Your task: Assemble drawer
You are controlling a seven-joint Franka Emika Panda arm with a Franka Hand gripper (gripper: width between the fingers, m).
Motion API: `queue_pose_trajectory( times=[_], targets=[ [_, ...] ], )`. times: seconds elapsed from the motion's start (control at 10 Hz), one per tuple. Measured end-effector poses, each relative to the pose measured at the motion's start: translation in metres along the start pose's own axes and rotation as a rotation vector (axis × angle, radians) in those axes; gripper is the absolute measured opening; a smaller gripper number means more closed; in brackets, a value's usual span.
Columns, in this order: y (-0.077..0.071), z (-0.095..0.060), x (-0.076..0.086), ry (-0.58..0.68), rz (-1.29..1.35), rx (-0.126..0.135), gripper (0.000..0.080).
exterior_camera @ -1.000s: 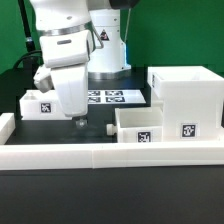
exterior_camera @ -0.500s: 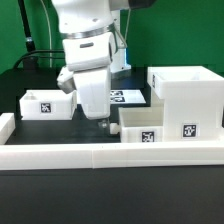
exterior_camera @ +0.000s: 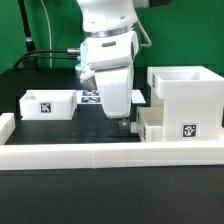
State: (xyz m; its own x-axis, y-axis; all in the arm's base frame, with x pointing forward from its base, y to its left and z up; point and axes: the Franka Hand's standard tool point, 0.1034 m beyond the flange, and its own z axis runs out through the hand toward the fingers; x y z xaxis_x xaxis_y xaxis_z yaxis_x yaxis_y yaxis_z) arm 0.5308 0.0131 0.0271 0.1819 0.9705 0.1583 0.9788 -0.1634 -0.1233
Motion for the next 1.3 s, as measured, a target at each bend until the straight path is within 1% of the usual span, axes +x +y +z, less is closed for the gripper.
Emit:
queue_pose_trajectory(
  times=[0.3, 0.5, 0.7, 0.8, 0.9, 1.0, 1.2, 1.3],
  targets=[
    [-0.001, 0.004, 0.008, 0.004, 0.024, 0.006, 0.0649],
    [0.002, 0.005, 0.016, 0.008, 0.04, 0.01, 0.0649],
    [0.004, 0.004, 0.015, 0.008, 0.044, 0.01, 0.0649],
    [0.003, 0.002, 0.012, 0.007, 0.043, 0.008, 0.0649],
    [0.001, -0.001, 0.004, 0.004, 0.051, 0.007, 0.0649],
    [-0.006, -0.007, -0.005, -0.003, 0.063, 0.003, 0.0649],
    [-0.026, -0.017, -0.022, -0.017, 0.086, 0.002, 0.0649],
    [-0.036, -0.021, -0.031, -0.023, 0.1, -0.003, 0.0649]
  ],
)
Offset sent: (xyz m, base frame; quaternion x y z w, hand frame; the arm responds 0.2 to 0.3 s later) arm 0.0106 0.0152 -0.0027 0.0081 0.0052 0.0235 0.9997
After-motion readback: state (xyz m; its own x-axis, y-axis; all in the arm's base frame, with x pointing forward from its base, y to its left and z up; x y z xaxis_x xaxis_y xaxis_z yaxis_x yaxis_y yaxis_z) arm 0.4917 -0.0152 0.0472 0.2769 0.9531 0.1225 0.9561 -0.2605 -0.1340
